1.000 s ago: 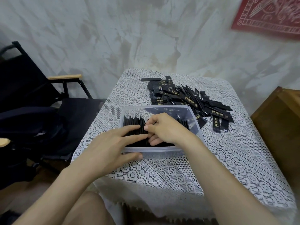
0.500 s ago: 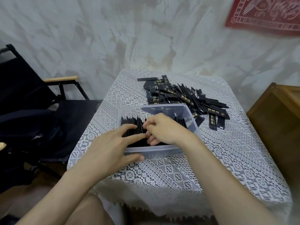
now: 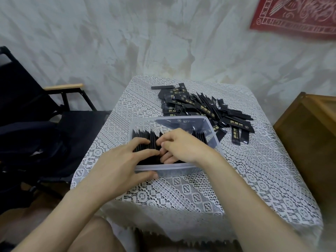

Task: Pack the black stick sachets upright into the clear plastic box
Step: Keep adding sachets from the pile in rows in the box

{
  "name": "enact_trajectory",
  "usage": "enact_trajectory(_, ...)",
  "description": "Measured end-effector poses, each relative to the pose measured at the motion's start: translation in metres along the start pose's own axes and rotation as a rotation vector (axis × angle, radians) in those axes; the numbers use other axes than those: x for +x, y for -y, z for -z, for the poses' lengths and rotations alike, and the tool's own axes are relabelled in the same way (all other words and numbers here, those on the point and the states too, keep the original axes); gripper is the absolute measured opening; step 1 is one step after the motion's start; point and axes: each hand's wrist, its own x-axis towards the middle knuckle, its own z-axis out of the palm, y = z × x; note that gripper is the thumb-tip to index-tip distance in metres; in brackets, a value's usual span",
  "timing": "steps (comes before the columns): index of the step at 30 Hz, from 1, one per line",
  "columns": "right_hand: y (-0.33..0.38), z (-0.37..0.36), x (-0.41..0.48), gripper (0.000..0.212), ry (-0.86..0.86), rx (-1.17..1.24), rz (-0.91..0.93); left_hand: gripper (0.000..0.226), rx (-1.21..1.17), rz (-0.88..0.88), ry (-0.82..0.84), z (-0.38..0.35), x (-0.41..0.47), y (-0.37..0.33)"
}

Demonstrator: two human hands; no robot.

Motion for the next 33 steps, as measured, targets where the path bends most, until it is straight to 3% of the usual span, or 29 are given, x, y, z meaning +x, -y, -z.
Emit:
enact_trajectory(15,0.001,0.015,-0.012,0.031,-0.085,0.022,0.005,0.076,-0.031,0.002,0.058,0.001,0.002,0.004)
enact_trajectory(19,0.000,0.048,-0.027,0.025,-0.231,0.142,0.083,0.076,-0.043,-0.011,0.049,0.001,0.002,0.004)
enact_trajectory(23,-0.021,0.099,-0.039,0.020,-0.528,0.227,0.112,0.077,-0.077,-0.014,0.045,0.002,0.000,0.003)
enact_trajectory(25,-0.050,0.119,-0.032,0.016,-0.689,0.085,0.034,0.077,-0.078,-0.017,0.045,0.003,0.000,0.003)
enact_trajectory(27,-0.078,0.132,-0.023,0.019,-0.766,-0.217,-0.088,0.076,-0.086,-0.015,0.044,0.002,0.000,0.003)
enact_trajectory(29,-0.097,0.141,-0.014,0.038,-0.745,-0.414,-0.159,0.075,-0.094,-0.005,0.053,0.002,0.000,0.004)
enact_trajectory(33,-0.123,0.156,0.007,0.065,-0.662,-0.591,-0.214,0.071,-0.118,-0.007,0.041,0.002,-0.001,0.003)
